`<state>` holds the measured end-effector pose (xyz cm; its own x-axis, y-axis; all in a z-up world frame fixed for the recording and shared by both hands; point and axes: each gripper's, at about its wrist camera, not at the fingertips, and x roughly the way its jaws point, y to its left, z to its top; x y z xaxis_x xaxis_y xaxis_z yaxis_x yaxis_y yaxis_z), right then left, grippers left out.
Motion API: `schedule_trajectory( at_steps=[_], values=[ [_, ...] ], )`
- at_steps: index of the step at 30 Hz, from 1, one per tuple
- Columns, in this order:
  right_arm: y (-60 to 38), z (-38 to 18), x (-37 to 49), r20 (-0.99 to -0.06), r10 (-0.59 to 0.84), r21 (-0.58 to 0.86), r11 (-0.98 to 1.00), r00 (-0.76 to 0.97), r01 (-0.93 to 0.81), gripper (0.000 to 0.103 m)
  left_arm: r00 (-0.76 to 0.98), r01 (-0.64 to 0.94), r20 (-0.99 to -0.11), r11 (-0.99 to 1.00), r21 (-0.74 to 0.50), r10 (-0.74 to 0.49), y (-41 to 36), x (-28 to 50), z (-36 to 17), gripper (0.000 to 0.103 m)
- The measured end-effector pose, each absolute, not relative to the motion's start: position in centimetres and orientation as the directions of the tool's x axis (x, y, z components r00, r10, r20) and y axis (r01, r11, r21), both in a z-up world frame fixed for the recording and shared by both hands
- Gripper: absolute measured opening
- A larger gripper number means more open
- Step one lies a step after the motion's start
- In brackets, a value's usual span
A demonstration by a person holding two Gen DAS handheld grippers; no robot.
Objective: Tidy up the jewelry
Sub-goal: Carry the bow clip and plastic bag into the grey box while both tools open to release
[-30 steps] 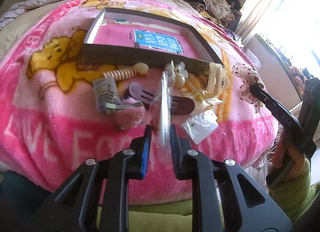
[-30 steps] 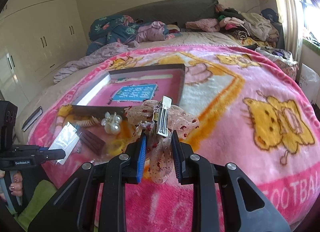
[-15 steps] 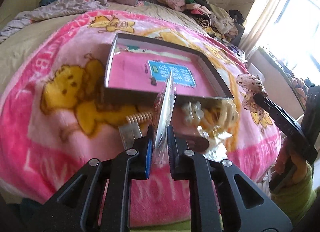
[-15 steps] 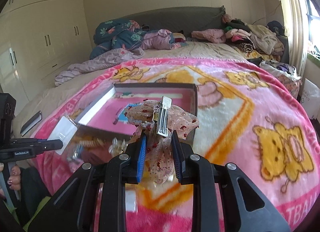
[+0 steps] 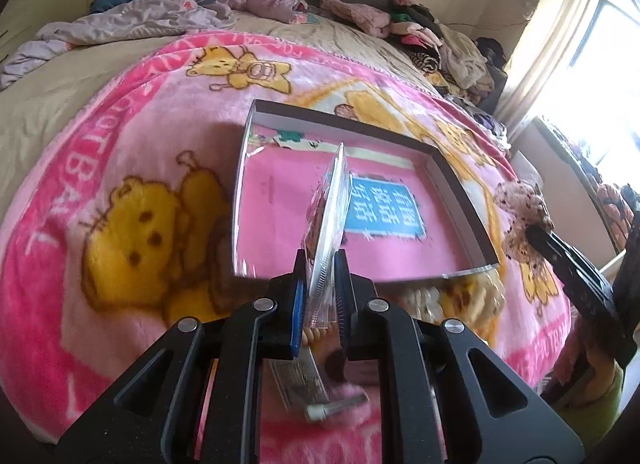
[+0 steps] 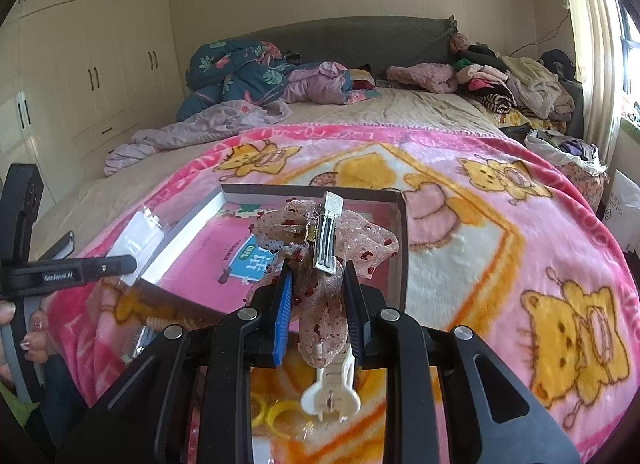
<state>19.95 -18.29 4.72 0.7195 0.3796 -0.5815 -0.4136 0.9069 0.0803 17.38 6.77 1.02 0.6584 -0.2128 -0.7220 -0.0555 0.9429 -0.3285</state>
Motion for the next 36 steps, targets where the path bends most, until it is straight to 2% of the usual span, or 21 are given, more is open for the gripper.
schedule_trajectory(
  at_steps=[5,10,24,29,32,33,34,35,36],
  values=[
    [-18.2,3.9,22.2,-0.613,0.351,0.076,0.918,0.708,-0.389,0.023,0.655,-0.062,-0.728,0.946,-0.317,-0.201,7.0,19.5,0.2,0.007],
    [-18.6,3.0,24.3,-0.628,0.329,0.092,0.932,0.706,-0.352,0.023,0.644,-0.055,-0.753,0.975,-0.217,-0.132,6.1,21.8,-1.2,0.008],
    [-16.7,-0.5,28.6,-0.711,0.282,0.080,0.943,0.644,-0.324,0.024,0.602,-0.034,-0.782,0.974,-0.225,-0.160,5.5,24.6,-3.9,0.010],
    [-16.1,-1.0,28.6,-0.718,0.273,0.069,0.943,0.641,-0.324,0.031,0.623,-0.033,-0.772,0.981,-0.189,-0.128,5.4,24.1,-3.6,0.013],
    [-16.2,-1.4,28.6,-0.724,0.269,0.076,0.947,0.635,-0.313,0.037,0.618,-0.046,-0.777,0.981,-0.189,-0.121,5.8,23.8,-3.5,0.031],
    [-16.3,-1.6,28.5,-0.727,0.267,0.080,0.948,0.633,-0.308,0.039,0.618,-0.049,-0.777,0.981,-0.189,-0.118,6.0,23.7,-3.5,0.032],
    [-16.4,-1.6,28.4,-0.727,0.265,0.081,0.949,0.634,-0.304,0.043,0.621,-0.047,-0.774,0.981,-0.190,-0.120,6.1,23.5,-3.4,0.032],
    [-16.4,-1.6,28.3,-0.725,0.266,0.082,0.949,0.636,-0.303,0.053,0.624,-0.048,-0.773,0.981,-0.187,-0.116,6.1,23.3,-3.3,0.032],
    [-16.5,-1.6,28.1,-0.722,0.263,0.082,0.951,0.640,-0.298,0.059,0.624,-0.053,-0.774,0.982,-0.180,-0.108,6.1,23.1,-3.2,0.036]
  ],
)
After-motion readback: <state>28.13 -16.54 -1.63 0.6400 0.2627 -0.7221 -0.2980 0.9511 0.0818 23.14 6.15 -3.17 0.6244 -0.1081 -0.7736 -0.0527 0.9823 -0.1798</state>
